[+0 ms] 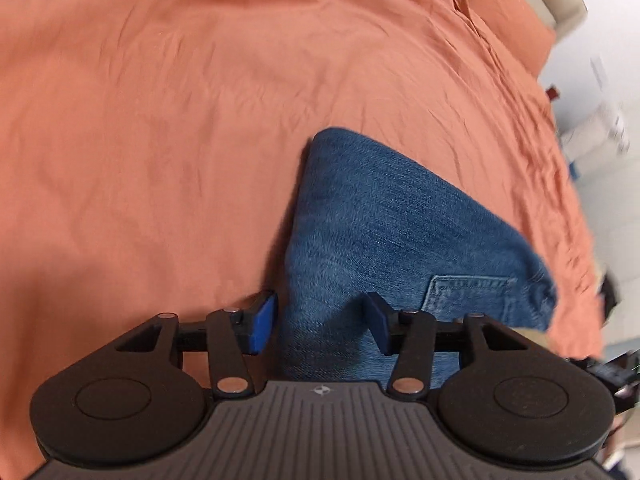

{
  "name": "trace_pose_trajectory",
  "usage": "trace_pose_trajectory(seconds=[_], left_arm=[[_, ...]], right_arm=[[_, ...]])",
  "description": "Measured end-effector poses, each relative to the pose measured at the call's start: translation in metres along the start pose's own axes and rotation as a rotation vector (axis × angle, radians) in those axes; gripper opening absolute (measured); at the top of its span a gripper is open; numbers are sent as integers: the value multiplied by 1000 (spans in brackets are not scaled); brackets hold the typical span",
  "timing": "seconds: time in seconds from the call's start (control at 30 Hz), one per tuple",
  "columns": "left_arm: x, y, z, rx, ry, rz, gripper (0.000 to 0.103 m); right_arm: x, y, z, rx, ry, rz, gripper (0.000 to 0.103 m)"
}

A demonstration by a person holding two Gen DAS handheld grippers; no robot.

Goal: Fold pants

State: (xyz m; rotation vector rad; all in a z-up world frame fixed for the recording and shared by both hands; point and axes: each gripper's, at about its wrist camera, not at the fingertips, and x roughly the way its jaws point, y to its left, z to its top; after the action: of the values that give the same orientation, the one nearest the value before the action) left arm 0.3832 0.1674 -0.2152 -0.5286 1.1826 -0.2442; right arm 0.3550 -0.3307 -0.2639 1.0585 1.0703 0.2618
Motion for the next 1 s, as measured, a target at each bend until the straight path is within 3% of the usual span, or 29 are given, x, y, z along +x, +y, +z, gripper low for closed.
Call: trace_pose_trajectory(seconds=[0.07, 0.13, 0.2, 0.23, 0.27, 0.33, 0.53, 0.67, 0.83, 0.9, 1.0], left_arm=[[0, 4, -3, -24, 5, -32, 48], [1, 5, -2, -30, 4, -45, 35], [-2, 5, -2, -30, -4, -49, 17], [-2, 4, -2, -26, -10, -55, 13], [-5, 3, -2, -19, -19, -57, 11], [-10, -4, -3, 7, -43, -45, 10], [-35, -9, 6, 57, -81, -96, 7], [-51, -9, 14, 83, -101, -90, 6], [-59, 10, 21, 73, -122, -56, 0], [-58, 20, 26, 58, -109, -58, 0], [-61, 32, 29, 15, -98, -112, 4]], right_arm=[[1, -3, 0, 22, -4, 21, 36], [3, -3, -1, 39, -7, 47, 49], [5, 4, -2, 26, -9, 34, 51], [7, 10, -3, -1, -8, 7, 29], [6, 16, -4, -18, -10, 11, 21], [0, 24, -5, -40, -26, 21, 12], [-17, 82, -10, -176, -70, 66, 10], [-12, 115, -10, -218, -72, 9, 10], [-11, 91, -19, -187, -50, -141, 10], [-9, 73, -20, -162, -53, -176, 16], [-11, 56, -17, -141, -41, -171, 44]])
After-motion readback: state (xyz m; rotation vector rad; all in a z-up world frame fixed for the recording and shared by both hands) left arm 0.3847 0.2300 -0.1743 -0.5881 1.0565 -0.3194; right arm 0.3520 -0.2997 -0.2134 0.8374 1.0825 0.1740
